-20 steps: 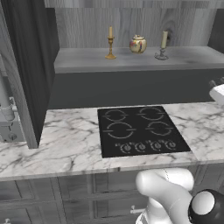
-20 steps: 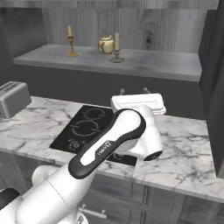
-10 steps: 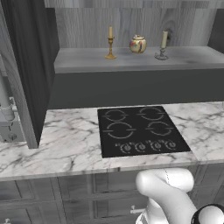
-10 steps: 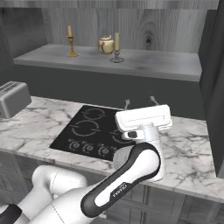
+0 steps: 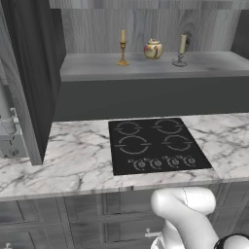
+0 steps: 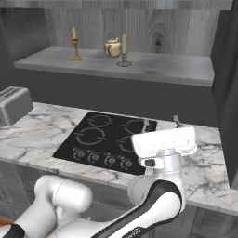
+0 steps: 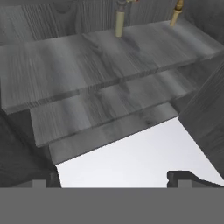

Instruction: Pick the candle and candle from the dining table and place them in the open cabinet. Close the cabinet after placing the objects.

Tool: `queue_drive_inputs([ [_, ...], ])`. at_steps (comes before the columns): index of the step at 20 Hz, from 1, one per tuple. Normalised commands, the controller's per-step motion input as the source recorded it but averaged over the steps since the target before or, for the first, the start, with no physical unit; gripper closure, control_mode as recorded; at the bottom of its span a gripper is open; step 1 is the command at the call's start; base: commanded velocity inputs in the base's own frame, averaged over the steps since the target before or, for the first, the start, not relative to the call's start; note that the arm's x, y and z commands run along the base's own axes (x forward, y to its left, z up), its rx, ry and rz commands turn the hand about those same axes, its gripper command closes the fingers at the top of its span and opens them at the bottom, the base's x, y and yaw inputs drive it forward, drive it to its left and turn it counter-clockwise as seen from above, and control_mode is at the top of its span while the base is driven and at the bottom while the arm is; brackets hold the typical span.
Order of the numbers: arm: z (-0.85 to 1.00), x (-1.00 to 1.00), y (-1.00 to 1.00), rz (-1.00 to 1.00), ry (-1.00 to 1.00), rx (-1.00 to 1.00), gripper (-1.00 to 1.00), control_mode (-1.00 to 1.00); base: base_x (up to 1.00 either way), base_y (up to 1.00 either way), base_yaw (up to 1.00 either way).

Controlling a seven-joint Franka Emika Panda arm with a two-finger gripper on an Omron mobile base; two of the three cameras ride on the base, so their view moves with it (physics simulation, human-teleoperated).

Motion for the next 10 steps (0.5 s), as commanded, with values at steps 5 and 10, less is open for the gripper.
queue_drive_inputs([
  [5,0.11,-0.55,-0.38,-0.09,0.0,-0.01,-1.0,-1.0,0.0,0.0,0.0],
  [10,0.06,-0.46,-0.26,-0.09,0.0,-0.02,-1.0,-1.0,0.0,0.0,0.0],
])
